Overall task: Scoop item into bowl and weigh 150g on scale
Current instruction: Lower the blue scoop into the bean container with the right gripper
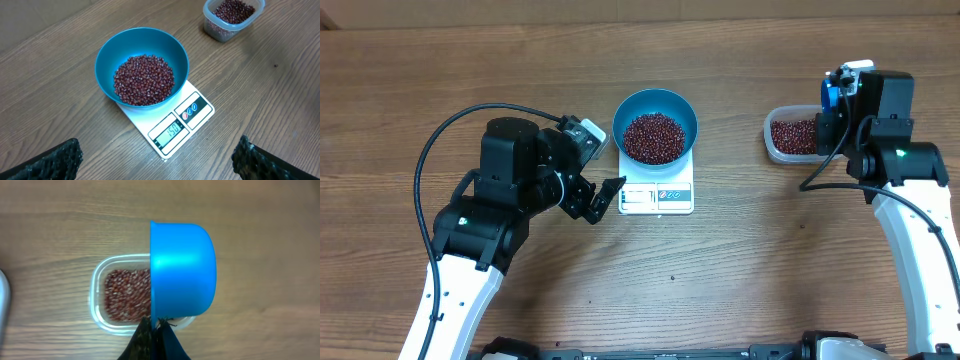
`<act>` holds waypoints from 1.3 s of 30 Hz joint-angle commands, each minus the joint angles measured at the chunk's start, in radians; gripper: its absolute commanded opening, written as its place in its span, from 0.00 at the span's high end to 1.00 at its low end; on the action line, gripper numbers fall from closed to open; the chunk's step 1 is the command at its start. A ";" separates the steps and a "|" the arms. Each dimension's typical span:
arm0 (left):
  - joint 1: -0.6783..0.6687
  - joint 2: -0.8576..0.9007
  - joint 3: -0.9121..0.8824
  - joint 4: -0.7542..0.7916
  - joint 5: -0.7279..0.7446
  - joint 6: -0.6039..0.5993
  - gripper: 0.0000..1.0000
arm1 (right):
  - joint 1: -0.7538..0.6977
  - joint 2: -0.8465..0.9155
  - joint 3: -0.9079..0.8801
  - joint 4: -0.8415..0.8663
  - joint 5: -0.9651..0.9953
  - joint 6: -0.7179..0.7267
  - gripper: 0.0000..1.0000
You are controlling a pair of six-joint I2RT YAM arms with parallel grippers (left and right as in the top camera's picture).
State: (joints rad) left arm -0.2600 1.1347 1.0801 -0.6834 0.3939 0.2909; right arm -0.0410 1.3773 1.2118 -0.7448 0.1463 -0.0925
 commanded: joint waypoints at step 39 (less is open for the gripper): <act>0.004 0.004 0.024 0.003 0.022 -0.007 0.00 | 0.000 0.040 -0.017 -0.105 0.004 0.971 0.00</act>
State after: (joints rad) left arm -0.2600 1.1351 1.0801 -0.6834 0.3935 0.2909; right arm -0.0410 1.4815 1.1221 -0.8150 0.0582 0.9329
